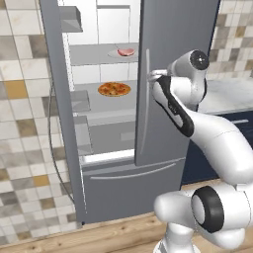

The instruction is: Retrieve the steak from the fridge and place it on the saucepan with marinade on the stove.

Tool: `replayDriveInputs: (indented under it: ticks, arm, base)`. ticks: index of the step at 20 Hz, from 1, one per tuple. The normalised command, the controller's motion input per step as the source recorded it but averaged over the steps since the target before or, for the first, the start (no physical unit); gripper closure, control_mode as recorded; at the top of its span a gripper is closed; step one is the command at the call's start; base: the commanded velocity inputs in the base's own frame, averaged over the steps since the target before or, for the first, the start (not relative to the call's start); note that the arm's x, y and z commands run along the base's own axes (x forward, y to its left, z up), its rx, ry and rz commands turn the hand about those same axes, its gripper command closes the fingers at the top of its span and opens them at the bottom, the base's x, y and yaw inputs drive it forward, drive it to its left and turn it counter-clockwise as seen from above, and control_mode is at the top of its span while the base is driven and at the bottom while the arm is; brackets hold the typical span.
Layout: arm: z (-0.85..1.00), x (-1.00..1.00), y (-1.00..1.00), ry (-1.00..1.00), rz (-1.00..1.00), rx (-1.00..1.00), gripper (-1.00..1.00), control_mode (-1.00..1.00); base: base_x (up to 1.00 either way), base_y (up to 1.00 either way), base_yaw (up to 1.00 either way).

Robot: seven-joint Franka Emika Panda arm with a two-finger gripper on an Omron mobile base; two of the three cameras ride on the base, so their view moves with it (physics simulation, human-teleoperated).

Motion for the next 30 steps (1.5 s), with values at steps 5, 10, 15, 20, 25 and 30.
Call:
replayDriveInputs:
  ticks: [5, 10, 15, 20, 25, 30]
  arm:
    - [0.0, 0.35, -0.03, -0.01, 0.16, 0.08, -1.0, -1.0]
    - [0.0, 0.27, 0.03, -0.15, 0.08, -0.02, -1.0, -1.0]
    - [0.1, 0.07, 0.02, -0.11, 0.0, -0.11, -1.0, -1.0]
    - [0.43, 0.13, 0.23, 0.0, -0.01, -0.12, -1.0, -1.0]
    - [0.44, 0.2, 0.06, 0.13, -0.07, -0.13, -1.0, -1.0]
    - [0.26, 0.2, 0.0, 0.17, -0.11, -0.05, -1.0, -1.0]
  base:
    - [0.0, 0.0, 0.0]
    - [0.0, 0.0, 0.0]
    - [0.0, 0.0, 0.0]
    - [0.0, 0.0, 0.0]
    - [0.0, 0.0, 0.0]
    - [0.0, 0.0, 0.0]
